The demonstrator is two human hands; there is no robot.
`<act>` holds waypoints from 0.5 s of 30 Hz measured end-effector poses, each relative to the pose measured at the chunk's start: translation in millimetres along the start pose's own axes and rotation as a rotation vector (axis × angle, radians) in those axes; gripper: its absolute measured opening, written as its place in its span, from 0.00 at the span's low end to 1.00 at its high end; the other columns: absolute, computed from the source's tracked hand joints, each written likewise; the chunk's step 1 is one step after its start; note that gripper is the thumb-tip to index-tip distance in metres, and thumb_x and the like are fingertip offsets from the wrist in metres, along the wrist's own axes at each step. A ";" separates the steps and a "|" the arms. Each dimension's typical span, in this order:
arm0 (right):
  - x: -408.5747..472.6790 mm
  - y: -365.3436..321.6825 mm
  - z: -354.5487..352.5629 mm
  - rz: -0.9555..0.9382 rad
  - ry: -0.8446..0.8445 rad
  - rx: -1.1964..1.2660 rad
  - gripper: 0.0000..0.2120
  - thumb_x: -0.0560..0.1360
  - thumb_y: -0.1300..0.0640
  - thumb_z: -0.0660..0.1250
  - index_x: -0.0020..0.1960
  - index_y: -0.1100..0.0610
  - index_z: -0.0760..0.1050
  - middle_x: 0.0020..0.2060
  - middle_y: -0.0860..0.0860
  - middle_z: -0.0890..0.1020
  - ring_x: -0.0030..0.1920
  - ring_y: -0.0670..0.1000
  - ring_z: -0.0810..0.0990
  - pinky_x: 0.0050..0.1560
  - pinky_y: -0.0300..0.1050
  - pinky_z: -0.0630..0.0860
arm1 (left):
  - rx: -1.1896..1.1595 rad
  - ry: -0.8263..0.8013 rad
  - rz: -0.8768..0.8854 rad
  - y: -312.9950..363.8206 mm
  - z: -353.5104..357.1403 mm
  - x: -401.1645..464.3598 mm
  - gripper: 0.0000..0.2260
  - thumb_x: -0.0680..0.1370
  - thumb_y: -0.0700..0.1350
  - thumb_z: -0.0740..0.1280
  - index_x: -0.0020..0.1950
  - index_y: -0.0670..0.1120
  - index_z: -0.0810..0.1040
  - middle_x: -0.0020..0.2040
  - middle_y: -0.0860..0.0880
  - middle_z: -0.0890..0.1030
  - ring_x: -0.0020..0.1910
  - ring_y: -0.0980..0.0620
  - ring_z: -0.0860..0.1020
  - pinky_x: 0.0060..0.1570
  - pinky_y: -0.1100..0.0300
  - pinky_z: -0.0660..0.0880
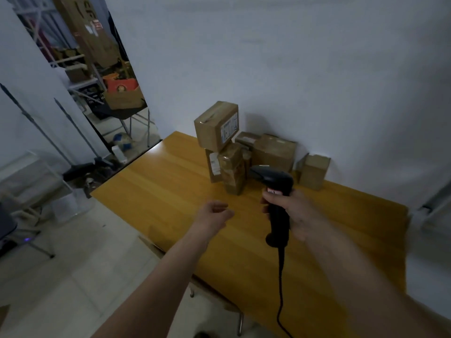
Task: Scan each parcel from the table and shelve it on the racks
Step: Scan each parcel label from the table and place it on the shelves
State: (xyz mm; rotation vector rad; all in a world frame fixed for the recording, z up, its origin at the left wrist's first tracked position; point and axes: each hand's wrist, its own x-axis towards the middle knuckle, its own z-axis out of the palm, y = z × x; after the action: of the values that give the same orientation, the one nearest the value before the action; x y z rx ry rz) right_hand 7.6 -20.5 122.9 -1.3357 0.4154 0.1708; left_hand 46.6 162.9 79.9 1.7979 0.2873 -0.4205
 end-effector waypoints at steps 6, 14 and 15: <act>48.5 -32.7 33.0 -0.006 0.079 0.028 0.04 0.74 0.63 0.71 0.49 0.60 0.79 0.39 0.55 0.84 0.37 0.51 0.82 0.43 0.47 0.78 | 0.152 0.043 0.126 52.5 -20.1 86.9 0.26 0.72 0.43 0.75 0.67 0.44 0.69 0.61 0.46 0.74 0.55 0.49 0.74 0.48 0.57 0.76; 110.4 -54.2 86.1 -0.036 0.191 0.001 0.05 0.74 0.62 0.71 0.49 0.56 0.79 0.45 0.55 0.85 0.46 0.54 0.83 0.53 0.50 0.79 | 0.419 0.265 0.265 118.1 -51.1 201.3 0.47 0.65 0.50 0.80 0.75 0.42 0.56 0.72 0.41 0.63 0.72 0.42 0.59 0.71 0.47 0.63; 115.3 -53.5 89.7 -0.037 0.207 -0.004 0.05 0.73 0.62 0.71 0.49 0.56 0.79 0.44 0.55 0.85 0.46 0.53 0.84 0.53 0.50 0.79 | 0.418 0.264 0.251 122.4 -52.2 213.4 0.50 0.64 0.51 0.80 0.76 0.42 0.53 0.73 0.41 0.61 0.73 0.41 0.57 0.72 0.47 0.60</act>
State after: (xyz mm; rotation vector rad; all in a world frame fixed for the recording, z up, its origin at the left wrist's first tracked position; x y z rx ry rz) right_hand 149.5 40.4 142.2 -1.3691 0.5644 0.0024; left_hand 296.2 176.0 107.8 2.2719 0.1583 -0.0636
